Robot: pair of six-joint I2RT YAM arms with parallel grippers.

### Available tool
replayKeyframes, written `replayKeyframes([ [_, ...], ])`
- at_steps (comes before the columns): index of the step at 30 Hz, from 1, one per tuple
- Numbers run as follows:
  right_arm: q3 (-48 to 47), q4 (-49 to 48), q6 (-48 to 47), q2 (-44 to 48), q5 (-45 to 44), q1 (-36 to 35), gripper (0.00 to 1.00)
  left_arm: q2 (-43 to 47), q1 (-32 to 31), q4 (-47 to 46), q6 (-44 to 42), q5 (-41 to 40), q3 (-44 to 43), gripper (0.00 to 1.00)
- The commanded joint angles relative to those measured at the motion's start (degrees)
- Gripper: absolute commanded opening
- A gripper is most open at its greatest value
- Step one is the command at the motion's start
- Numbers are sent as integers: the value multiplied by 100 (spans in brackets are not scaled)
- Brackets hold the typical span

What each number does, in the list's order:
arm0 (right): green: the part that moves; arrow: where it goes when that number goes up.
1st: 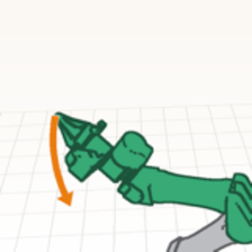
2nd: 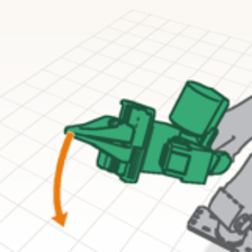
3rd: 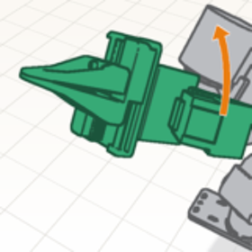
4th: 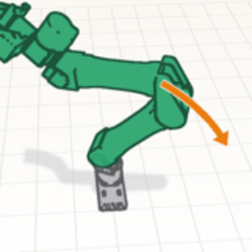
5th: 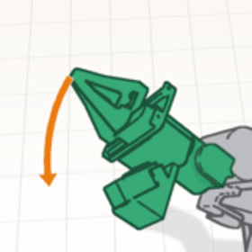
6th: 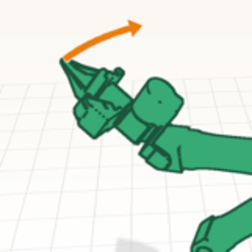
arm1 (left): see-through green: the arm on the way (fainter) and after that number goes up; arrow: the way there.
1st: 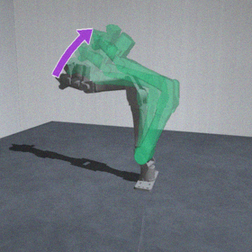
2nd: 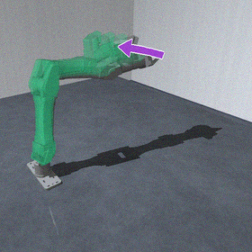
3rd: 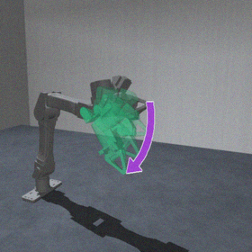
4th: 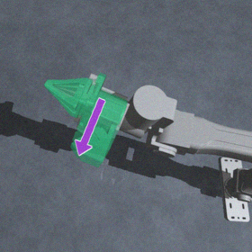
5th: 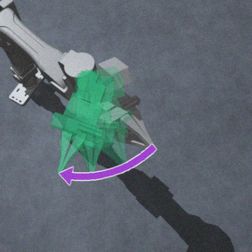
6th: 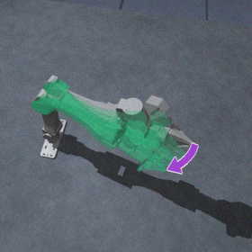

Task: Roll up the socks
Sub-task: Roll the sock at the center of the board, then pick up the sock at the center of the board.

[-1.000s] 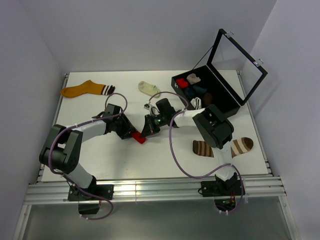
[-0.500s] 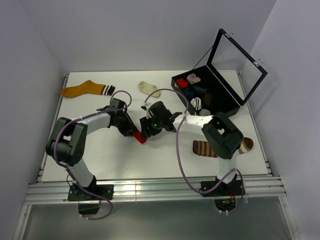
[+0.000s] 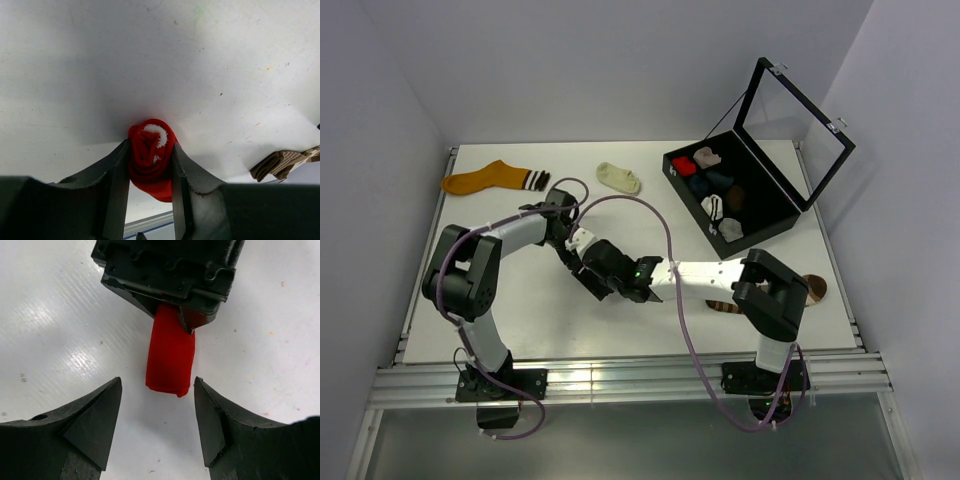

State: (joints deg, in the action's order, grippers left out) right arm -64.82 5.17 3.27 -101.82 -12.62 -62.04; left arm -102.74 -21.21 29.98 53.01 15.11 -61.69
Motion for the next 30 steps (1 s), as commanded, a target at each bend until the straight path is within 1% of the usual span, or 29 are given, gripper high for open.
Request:
replayKeyframes([
  [1, -189, -235, -484, -145, -811, -132, 67, -229, -50, 561, -248, -316, -202, 38],
  [4, -224, -297, -616, -338, -978, -247, 66, -326, -50, 649, -274, -290, -317, 38],
  [12, -268, -482, -749, -742, -1005, -379, 64, -449, -76, 711, -274, -263, -388, 39],
  [20, -400, -499, -828, -1217, -1023, -405, 60, -528, -146, 755, -300, -255, -414, 39],
  [24, -339, -499, -828, -1314, -1014, -405, 57, -554, -155, 764, -327, -220, -423, 40],
  [25, -356, -499, -828, -1331, -1005, -405, 56, -563, -155, 764, -335, -193, -423, 40],
  [26, -408, -499, -828, -1410, -979, -405, 50, -572, -155, 755, -336, -167, -431, 40],
  [28, -453, -473, -845, -1516, -953, -397, 43, -572, -155, 738, -344, -123, -431, 40],
  [29, -444, -456, -863, -1560, -961, -396, 38, -563, -164, 712, -353, -79, -440, 41],
  [30, -383, -447, -863, -1569, -970, -396, 30, -520, -155, 703, -336, -44, -449, 42],
])
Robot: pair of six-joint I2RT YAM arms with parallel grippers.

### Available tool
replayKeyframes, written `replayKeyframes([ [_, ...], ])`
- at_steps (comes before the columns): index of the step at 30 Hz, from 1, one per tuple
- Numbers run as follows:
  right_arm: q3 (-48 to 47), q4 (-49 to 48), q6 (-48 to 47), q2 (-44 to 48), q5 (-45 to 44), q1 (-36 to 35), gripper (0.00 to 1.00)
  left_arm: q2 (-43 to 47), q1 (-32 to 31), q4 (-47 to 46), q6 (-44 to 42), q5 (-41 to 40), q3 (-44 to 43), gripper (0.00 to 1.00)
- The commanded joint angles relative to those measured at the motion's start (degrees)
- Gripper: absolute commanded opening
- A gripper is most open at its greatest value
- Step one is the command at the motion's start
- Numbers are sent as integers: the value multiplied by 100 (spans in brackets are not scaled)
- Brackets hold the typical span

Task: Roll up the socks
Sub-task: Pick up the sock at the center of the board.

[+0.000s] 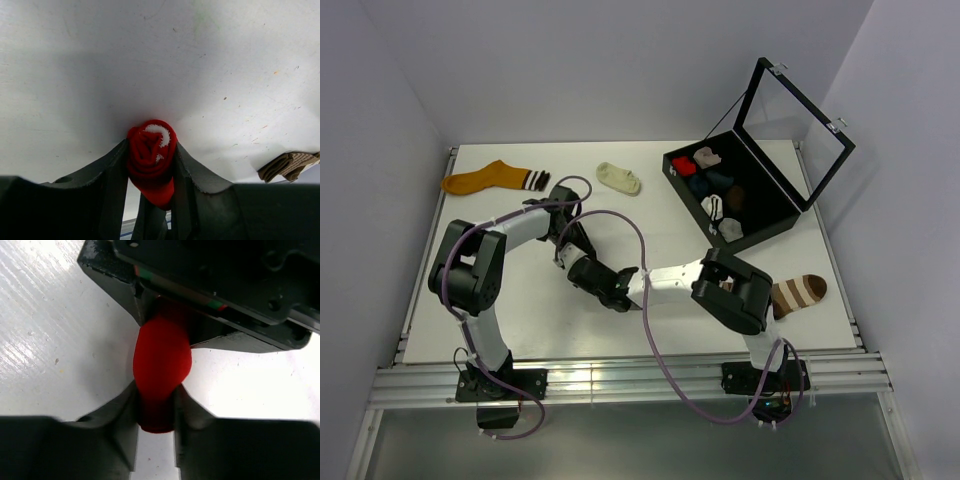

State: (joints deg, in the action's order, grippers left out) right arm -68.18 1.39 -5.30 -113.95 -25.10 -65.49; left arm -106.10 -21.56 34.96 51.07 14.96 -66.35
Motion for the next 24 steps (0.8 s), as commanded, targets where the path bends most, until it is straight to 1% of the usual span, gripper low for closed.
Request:
replayKeyframes([
  [1, 6, -77, 11, -330, 321, -34, 24, -148, -120, 187, -141, -20, 8, 42],
  [2, 85, -86, 38, -260, 374, -25, 20, -113, -120, 169, -132, -20, -18, 43],
  [3, 208, -77, 107, -224, 418, -7, 12, -8, -111, 152, -132, -46, -80, 46],
  [7, 612, -25, 292, 118, 585, 115, 0, 291, 11, 178, -106, -230, -308, 53],
  [11, 1052, 46, 521, 662, 849, 230, 0, 687, 406, 99, -115, -283, -475, 59],
  [12, 1209, 54, 782, 768, 962, 265, 0, 853, 616, 81, -149, -309, -545, 59],
  [16, 1448, 274, 1074, 1357, 1148, 467, 0, 1381, 1206, -50, -290, -310, -634, 60],
  [19, 1475, 520, 1259, 2058, 1279, 730, 0, 1917, 1654, -279, -632, -160, -625, 60],
  [22, 1194, 1117, 1391, 2376, 1368, 1169, 0, 2479, 1875, -314, -1098, -492, -660, 61],
  [24, 1028, 1485, 1435, 2754, 1350, 1389, 0, 2989, 2015, -411, -1406, -608, -521, 61],
])
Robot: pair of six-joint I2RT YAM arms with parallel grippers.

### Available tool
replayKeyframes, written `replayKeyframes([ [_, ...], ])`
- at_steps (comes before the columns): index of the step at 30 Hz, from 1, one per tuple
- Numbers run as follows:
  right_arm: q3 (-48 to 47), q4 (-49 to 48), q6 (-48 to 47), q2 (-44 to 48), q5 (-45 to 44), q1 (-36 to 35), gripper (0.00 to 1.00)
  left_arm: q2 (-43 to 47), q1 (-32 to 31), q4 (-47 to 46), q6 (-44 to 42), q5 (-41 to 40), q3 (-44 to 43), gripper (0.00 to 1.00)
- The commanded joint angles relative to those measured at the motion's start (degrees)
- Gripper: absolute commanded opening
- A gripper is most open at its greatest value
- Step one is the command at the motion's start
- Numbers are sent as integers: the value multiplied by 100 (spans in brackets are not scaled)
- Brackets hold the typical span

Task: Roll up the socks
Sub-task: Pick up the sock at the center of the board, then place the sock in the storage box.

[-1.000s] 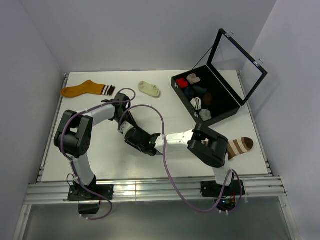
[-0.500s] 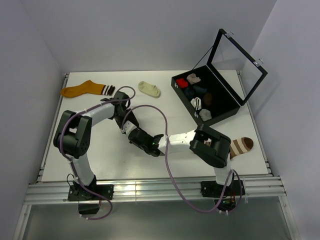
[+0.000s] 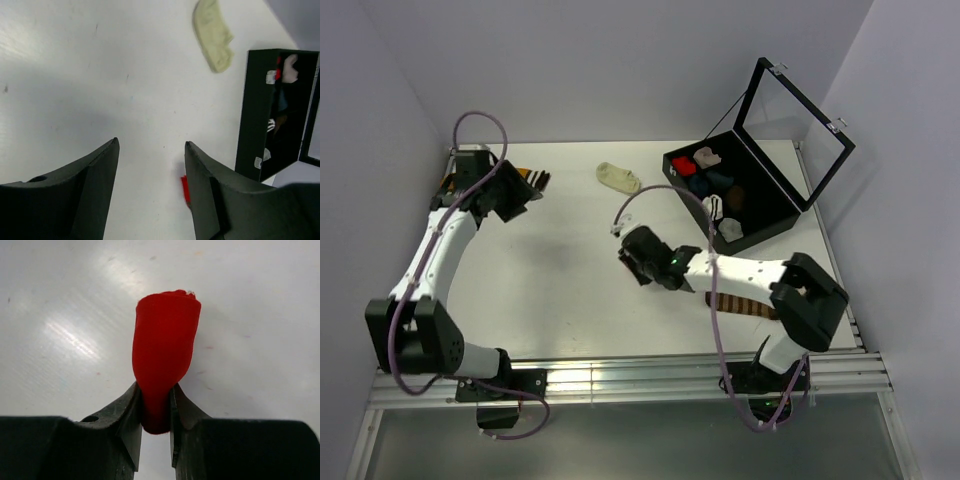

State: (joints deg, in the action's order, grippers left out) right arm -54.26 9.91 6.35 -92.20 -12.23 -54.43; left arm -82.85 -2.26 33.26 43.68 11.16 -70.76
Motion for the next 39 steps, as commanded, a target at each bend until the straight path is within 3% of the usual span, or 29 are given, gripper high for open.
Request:
replayKeyframes([
  [1, -436, 765, 279, 790, 37, 563, 0, 856, 138, -310, -755, -341, 9, 61],
  [5, -1233, 1705, 358, 862, 37, 1381, 0, 1927, 339, -443, -1167, -771, 475, 62],
  [9, -1710, 2443, 718, 818, -350, 2190, 0, 2430, 367, -91, -1502, -1352, 607, 63],
  [17, -2334, 3095, 1500, 300, -772, 3833, 0, 3142, -19, -231, -1530, -1862, 1651, 74],
  [21, -2466, 3236, 1589, -59, -562, 4448, 0, 3310, -213, -451, -1494, -2056, 2153, 79],
  [28, -2607, 3184, 1457, -570, -148, 5047, 0, 3363, -406, -750, -1529, -2223, 2497, 82],
  [39, -2581, 2868, 1018, -1159, 264, 5268, 0, 3284, -433, -619, -1477, -2478, 2462, 82],
])
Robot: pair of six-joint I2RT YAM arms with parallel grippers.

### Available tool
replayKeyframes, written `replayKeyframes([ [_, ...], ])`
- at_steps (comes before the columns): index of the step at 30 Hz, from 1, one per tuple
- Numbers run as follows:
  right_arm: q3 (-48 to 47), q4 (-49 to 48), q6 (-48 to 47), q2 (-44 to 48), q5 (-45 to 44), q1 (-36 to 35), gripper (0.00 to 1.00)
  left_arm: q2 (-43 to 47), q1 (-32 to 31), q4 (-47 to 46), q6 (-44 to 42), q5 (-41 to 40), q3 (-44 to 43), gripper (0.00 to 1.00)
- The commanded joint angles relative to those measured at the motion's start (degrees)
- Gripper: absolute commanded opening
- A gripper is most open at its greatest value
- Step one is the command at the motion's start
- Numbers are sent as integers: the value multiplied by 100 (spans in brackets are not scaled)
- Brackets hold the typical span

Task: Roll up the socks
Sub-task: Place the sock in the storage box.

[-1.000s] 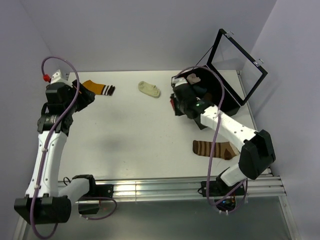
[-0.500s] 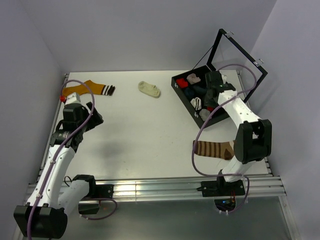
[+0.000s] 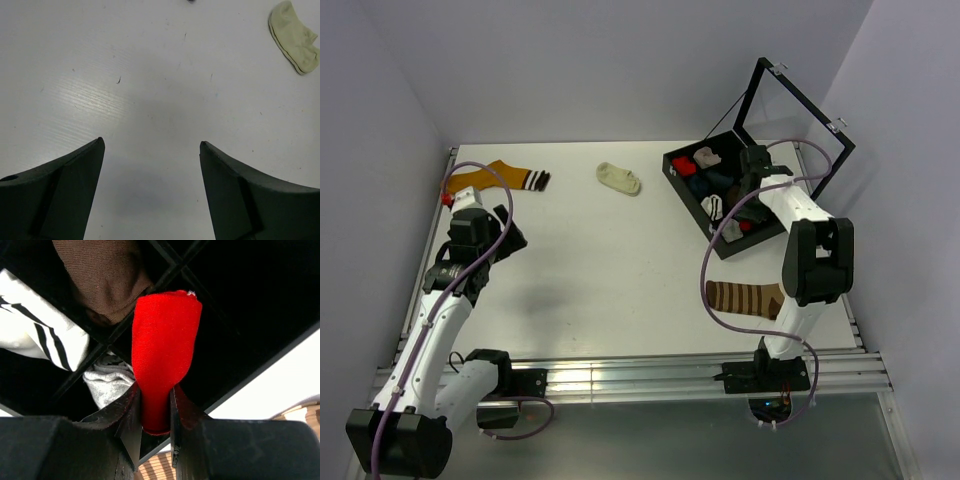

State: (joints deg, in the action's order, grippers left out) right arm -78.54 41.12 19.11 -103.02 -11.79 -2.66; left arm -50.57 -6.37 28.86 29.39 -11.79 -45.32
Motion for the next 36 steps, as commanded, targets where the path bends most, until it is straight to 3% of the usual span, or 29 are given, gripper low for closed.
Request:
replayKeyframes([
  [1, -118, -297, -329, -95, 273, 116, 0, 64, -22, -179, -38, -201, -74, 82],
  [10, -161, -421, -1146, -376, 511, 222, 0, 38, -22, -188, -29, -174, -73, 82],
  [17, -363, -263, -1735, -473, -76, 222, 0, 38, -22, -197, -38, -174, -65, 82],
  [26, 58, -904, -1850, 423, -403, 222, 0, -41, -31, -223, -29, -130, -73, 81],
  [36, -21, -694, -2008, 2, -175, 222, 0, -67, -31, -232, -30, -130, -73, 81],
])
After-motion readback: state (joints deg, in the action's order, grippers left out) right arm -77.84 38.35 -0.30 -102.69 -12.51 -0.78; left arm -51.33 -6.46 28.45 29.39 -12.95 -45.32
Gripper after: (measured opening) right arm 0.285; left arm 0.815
